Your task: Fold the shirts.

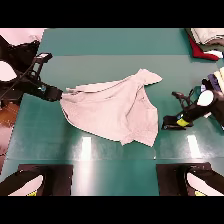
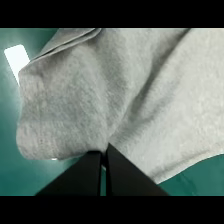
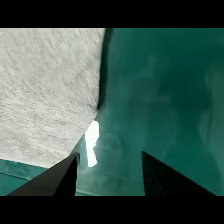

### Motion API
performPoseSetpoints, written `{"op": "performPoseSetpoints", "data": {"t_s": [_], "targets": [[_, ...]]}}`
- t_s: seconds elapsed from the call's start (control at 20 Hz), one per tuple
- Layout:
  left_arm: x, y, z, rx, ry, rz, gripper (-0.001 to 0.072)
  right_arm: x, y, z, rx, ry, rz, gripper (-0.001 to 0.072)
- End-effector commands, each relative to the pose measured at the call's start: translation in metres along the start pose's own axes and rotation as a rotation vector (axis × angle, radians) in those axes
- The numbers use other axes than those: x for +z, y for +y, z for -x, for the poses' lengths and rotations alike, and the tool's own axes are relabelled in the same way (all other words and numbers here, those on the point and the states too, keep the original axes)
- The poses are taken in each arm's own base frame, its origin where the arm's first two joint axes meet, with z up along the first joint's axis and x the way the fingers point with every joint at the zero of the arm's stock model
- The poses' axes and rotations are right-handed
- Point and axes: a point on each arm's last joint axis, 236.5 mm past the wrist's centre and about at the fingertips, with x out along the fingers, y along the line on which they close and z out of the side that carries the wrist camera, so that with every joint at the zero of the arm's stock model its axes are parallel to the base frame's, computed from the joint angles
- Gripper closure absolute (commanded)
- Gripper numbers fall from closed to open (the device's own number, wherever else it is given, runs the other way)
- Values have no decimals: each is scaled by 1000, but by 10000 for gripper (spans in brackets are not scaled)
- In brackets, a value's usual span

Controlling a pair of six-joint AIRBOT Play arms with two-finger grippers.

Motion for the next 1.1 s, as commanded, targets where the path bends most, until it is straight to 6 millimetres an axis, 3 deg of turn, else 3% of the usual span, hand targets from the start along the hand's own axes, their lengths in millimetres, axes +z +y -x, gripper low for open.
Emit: {"op": "performPoseSetpoints", "data": {"t_s": [0.0, 0.25, 0.4, 0.45, 0.65, 0.75, 0.85, 0.95, 1.05], "targets": [[-8, -2, 10, 8, 1, 0, 685, -3, 12, -27, 81, -41, -52, 267], [-28, -2, -7, -10, 61, 20, 685, 4, 28, -52, 68, -35, 0, 267], [-33, -2, -10, -12, 75, 24, 685, 12, 32, -55, 67, -67, -3, 275], [-33, -2, -10, -12, 74, 24, 685, 15, 32, -54, 68, -82, -9, 321], [-32, -2, -10, -12, 70, 23, 685, 38, 39, -34, 89, -227, 11, 697], [-28, -3, -3, -7, 39, 20, 685, 47, 45, -13, 106, -319, 32, 699], [-14, -6, 18, 5, -46, 20, 685, 56, 56, 23, 132, -422, 62, 699], [5, -13, 56, 16, -163, -1, 684, 69, 70, 82, 169, -577, 91, 700], [27, -25, 111, 28, -317, -23, 684, 78, 83, 166, 208, -788, 120, 700]]}}
